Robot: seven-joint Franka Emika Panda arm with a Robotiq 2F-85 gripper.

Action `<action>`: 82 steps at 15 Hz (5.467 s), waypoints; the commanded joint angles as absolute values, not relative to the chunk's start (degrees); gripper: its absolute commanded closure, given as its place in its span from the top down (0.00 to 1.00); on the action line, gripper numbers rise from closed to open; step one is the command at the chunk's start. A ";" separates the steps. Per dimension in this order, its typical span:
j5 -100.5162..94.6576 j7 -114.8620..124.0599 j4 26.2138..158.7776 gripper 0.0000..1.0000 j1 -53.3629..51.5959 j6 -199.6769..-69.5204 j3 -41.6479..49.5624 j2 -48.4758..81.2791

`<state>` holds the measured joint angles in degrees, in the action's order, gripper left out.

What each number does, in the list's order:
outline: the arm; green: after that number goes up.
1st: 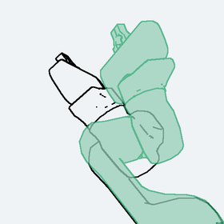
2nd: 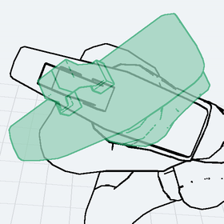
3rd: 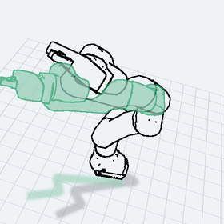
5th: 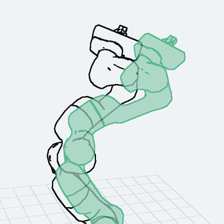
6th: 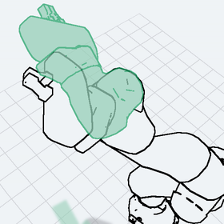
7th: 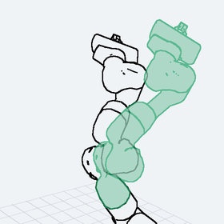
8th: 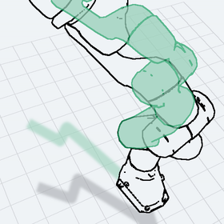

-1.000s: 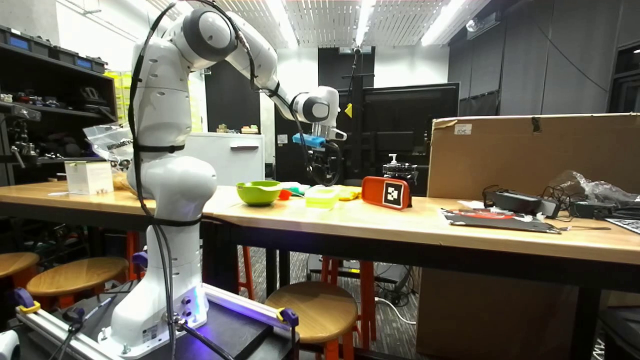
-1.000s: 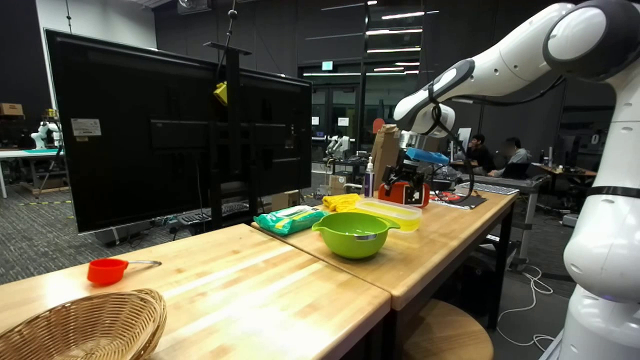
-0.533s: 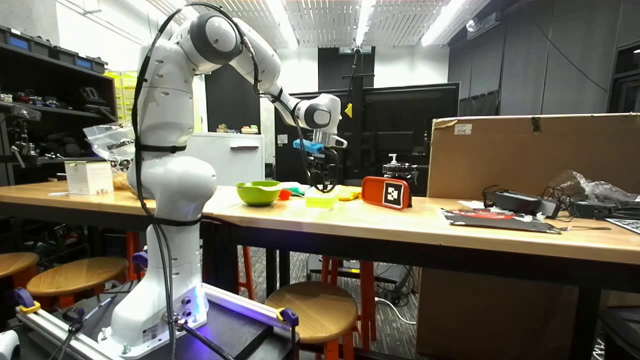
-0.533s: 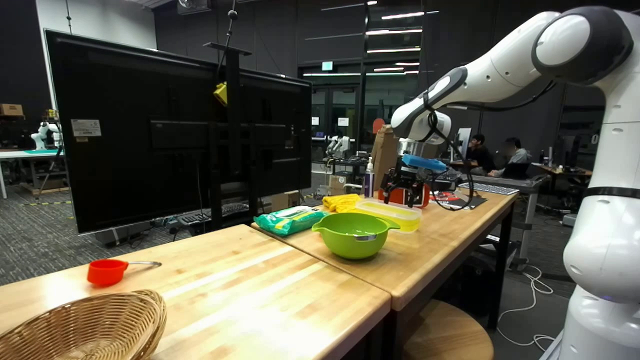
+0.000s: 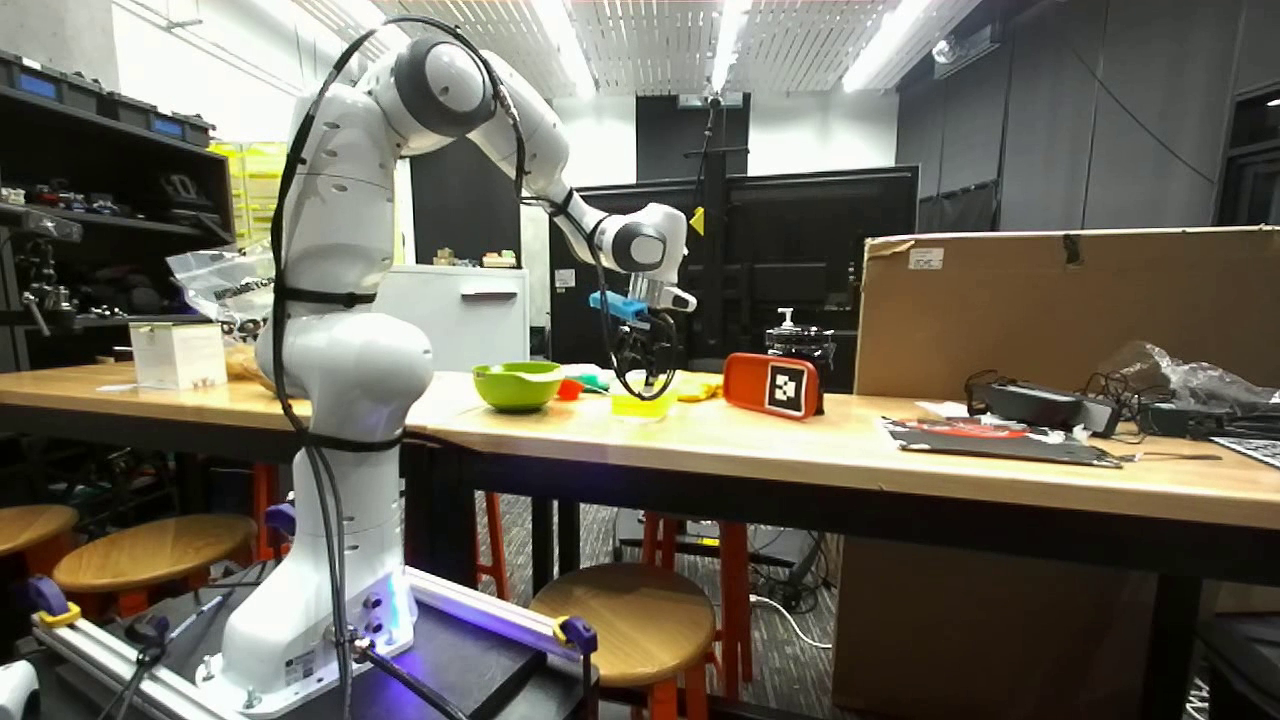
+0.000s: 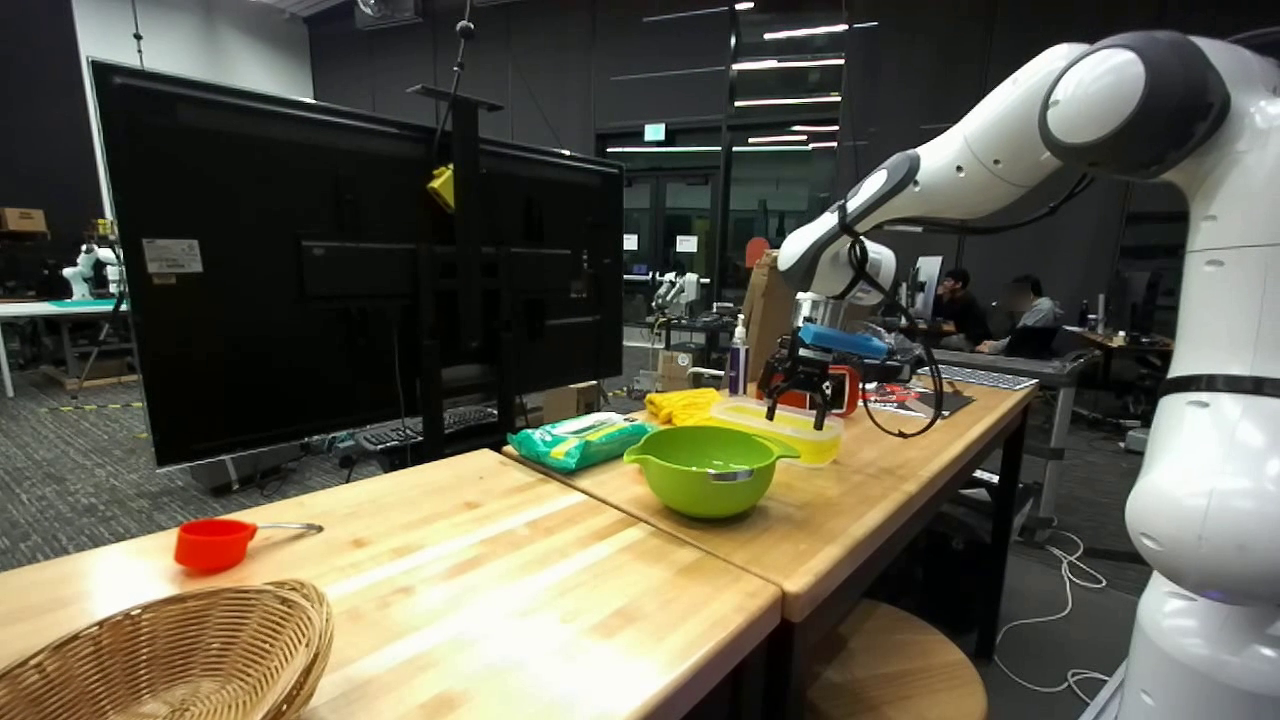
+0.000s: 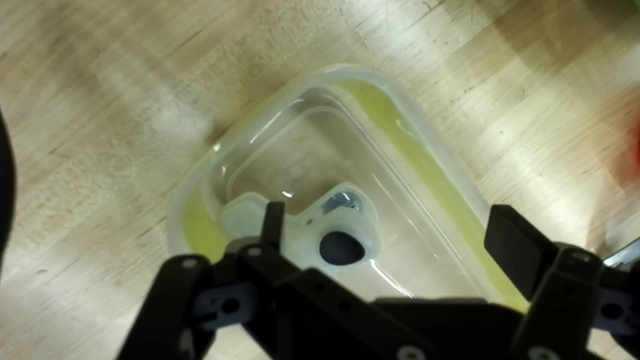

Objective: Move the white object to the counter

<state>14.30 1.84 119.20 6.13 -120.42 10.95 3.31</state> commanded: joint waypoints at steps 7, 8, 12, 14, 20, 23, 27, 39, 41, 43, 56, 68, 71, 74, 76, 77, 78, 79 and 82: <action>16.55 2.25 117.73 1.00 7.27 -120.94 9.75 5.83; 16.43 2.18 117.77 1.00 7.31 -121.24 9.79 5.66; 16.68 0.52 117.46 1.00 7.72 -121.72 9.85 5.13; 16.86 -1.57 117.12 1.00 7.92 -122.23 9.75 4.85; 15.59 -1.75 116.41 1.00 7.86 -121.80 9.74 4.66; 15.59 -1.75 115.99 1.00 7.86 -121.78 9.71 4.66; 15.06 1.31 116.38 1.00 7.74 -122.88 9.83 4.81; 11.85 19.96 115.64 1.00 7.55 -122.66 10.16 6.89; 12.58 20.53 115.54 1.00 7.74 -122.52 10.21 7.71; 13.40 20.56 115.51 1.00 7.96 -122.62 10.28 8.69; 13.90 20.19 113.58 0.52 9.02 -121.72 10.49 10.51; 11.98 22.31 110.65 0.25 8.24 -118.94 10.20 9.98; 11.16 22.69 110.16 0.25 7.96 -117.94 10.09 9.74; 9.47 23.43 109.16 0.25 7.65 -116.38 10.02 9.26; 8.09 24.09 108.18 0.25 7.47 -115.09 9.99 9.01; 7.60 24.22 107.53 0.25 7.39 -114.25 9.95 8.90; 7.23 24.22 106.96 0.25 7.36 -113.48 9.89 8.83; 6.88 24.40 106.46 0.25 7.27 -112.86 9.85 8.71; 7.35 23.14 105.18 0.25 7.19 -110.65 9.52 7.70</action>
